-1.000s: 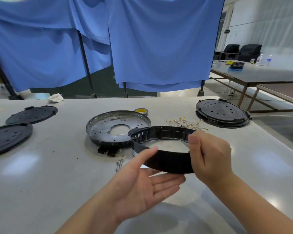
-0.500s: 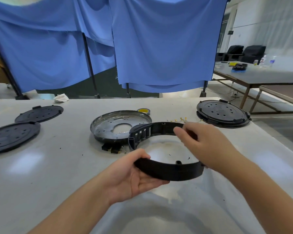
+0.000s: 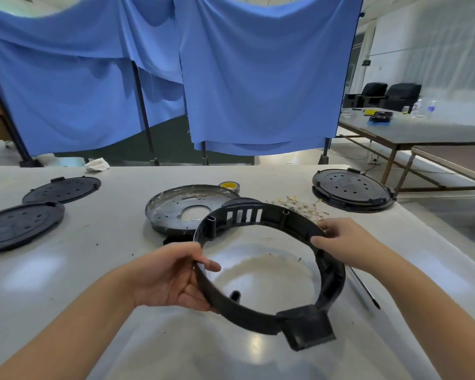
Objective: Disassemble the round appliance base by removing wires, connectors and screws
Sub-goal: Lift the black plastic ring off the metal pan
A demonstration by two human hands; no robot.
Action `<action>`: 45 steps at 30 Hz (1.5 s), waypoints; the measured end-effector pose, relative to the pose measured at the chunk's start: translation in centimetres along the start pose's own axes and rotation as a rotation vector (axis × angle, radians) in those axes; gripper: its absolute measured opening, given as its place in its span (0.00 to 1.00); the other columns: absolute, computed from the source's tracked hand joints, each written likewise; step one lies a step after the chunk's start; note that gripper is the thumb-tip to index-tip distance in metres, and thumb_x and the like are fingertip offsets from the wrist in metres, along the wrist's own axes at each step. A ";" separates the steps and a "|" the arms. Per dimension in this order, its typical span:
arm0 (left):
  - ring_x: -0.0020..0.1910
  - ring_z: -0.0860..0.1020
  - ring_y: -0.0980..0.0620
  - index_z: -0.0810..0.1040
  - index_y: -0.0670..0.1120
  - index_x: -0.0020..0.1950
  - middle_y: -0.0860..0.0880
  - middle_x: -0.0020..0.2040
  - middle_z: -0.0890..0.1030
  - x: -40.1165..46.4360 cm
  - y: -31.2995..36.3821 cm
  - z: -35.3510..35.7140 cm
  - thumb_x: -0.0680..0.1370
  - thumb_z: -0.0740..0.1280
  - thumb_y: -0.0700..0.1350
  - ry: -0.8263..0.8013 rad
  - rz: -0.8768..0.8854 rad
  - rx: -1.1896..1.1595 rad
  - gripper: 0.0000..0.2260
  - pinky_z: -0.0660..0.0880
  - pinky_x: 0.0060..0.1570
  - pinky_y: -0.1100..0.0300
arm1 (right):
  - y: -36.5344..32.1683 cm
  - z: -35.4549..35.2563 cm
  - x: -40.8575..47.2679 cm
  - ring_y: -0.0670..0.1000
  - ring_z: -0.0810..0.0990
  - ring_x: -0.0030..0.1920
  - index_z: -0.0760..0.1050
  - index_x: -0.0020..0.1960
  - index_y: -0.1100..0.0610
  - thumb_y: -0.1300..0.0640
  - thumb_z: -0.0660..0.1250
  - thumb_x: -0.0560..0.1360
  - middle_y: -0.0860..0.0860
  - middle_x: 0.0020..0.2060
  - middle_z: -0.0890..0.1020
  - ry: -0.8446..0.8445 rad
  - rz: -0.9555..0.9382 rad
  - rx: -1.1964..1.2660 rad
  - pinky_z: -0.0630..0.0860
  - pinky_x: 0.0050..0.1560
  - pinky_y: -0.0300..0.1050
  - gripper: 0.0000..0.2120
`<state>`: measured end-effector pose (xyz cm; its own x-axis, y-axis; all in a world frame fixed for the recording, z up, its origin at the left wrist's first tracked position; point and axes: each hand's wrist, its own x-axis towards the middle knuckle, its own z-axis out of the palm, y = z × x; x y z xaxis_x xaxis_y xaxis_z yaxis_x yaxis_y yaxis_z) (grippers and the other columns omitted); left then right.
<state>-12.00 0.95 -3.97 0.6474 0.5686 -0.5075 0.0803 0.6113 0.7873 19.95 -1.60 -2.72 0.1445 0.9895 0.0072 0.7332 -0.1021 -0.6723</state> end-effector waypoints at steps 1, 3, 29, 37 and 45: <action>0.34 0.82 0.36 0.70 0.39 0.55 0.27 0.48 0.80 0.0 -0.1 -0.2 0.57 0.77 0.40 -0.017 -0.012 0.000 0.30 0.80 0.39 0.49 | 0.2 0.1 -0.1 0.52 0.80 0.36 0.79 0.42 0.51 0.57 0.66 0.74 0.52 0.37 0.83 -0.014 0.001 -0.032 0.74 0.38 0.43 0.04; 0.33 0.81 0.37 0.68 0.39 0.57 0.27 0.48 0.79 0.2 -0.2 -0.4 0.60 0.77 0.41 -0.038 -0.027 0.000 0.30 0.80 0.39 0.51 | 0.6 0.3 -0.1 0.52 0.77 0.33 0.79 0.40 0.51 0.59 0.65 0.74 0.51 0.34 0.82 -0.030 0.011 -0.063 0.72 0.35 0.42 0.06; 0.32 0.73 0.43 0.80 0.43 0.50 0.39 0.41 0.83 3.8 0.4 -0.1 0.73 0.59 0.34 0.693 0.329 0.389 0.13 0.73 0.27 0.57 | 3.0 -0.3 0.1 0.47 0.79 0.30 0.78 0.47 0.54 0.58 0.62 0.77 0.51 0.35 0.81 -0.028 0.055 0.093 0.75 0.30 0.41 0.06; 0.26 0.74 0.45 0.81 0.43 0.48 0.42 0.37 0.84 3.1 1.4 -0.3 0.74 0.58 0.35 0.758 0.348 0.529 0.12 0.72 0.23 0.60 | 4.3 -0.7 0.9 0.48 0.73 0.50 0.79 0.55 0.45 0.52 0.70 0.73 0.46 0.49 0.74 -0.068 -0.126 -0.436 0.70 0.51 0.42 0.11; 0.26 0.81 0.50 0.84 0.47 0.39 0.44 0.31 0.82 4.2 1.0 -0.1 0.76 0.64 0.39 0.813 0.395 0.651 0.10 0.79 0.27 0.56 | 4.4 -0.6 0.6 0.44 0.75 0.45 0.81 0.51 0.47 0.51 0.75 0.68 0.42 0.43 0.77 -0.139 -0.136 -0.379 0.68 0.39 0.33 0.12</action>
<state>-9.29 3.97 -5.38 0.0454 0.9964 -0.0715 0.5147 0.0380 0.8565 23.65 -1.56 -5.21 -0.0425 0.9983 -0.0403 0.9354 0.0255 -0.3527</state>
